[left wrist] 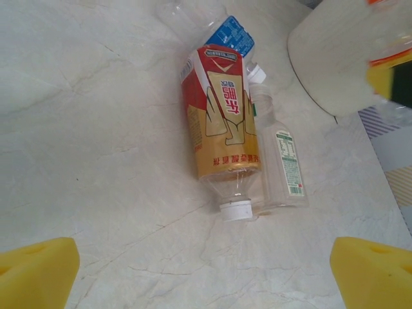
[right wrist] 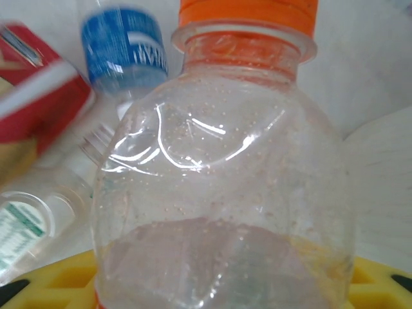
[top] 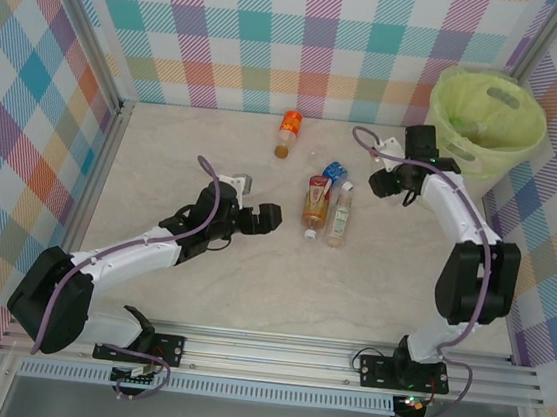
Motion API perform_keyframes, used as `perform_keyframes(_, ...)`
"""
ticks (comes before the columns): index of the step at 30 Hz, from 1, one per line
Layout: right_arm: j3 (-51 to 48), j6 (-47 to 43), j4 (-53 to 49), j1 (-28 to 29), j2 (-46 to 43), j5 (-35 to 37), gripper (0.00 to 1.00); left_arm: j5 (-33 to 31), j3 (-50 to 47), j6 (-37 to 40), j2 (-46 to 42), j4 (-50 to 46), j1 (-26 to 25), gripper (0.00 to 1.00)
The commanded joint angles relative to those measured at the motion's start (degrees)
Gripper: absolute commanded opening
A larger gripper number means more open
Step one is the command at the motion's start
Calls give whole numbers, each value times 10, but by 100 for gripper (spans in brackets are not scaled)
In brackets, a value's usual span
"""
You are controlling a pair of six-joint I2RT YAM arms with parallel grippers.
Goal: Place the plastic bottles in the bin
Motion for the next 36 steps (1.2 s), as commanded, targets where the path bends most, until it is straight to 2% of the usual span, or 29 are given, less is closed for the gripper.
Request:
perform_keyframes(1, -4, 39, 29, 1, -42, -45, 53, -28, -9, -8, -10, -8, 7, 100)
perform_keyframes(8, 40, 94, 52, 1, -86, -75, 52, -44, -21, -17, -17, -3, 7, 100)
perform_keyframes(12, 57, 122, 88, 1, -101, -63, 51, -46, -23, -16, -18, -5, 7, 100)
perform_keyframes(21, 76, 124, 281, -12, -97, 84, 51, -49, -26, -18, -19, -9, 7, 100)
perform_keyframes(25, 80, 58, 406, -13, -69, 190, 52, -49, -30, -19, -22, -9, 7, 100)
perform_keyframes(29, 135, -25, 431, -24, -7, 254, 52, -54, -41, -25, -33, -9, 7, 100)
perform_keyframes(36, 162, -82, 496, -54, 63, 299, 53, -61, -52, -32, -43, -9, 7, 100)
